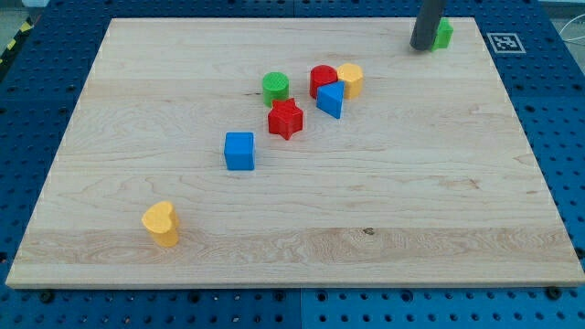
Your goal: Point your arm towards the green circle
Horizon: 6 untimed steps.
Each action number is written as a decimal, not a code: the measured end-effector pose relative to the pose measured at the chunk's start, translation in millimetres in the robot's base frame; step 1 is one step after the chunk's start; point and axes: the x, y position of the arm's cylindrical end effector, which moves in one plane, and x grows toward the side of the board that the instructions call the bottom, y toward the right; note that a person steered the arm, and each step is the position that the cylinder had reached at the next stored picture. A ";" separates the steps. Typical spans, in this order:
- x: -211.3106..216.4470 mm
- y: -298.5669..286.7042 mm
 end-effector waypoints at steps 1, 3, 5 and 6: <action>0.5 -0.2; 17.9 -82.7; 47.8 -187.6; 74.0 -198.1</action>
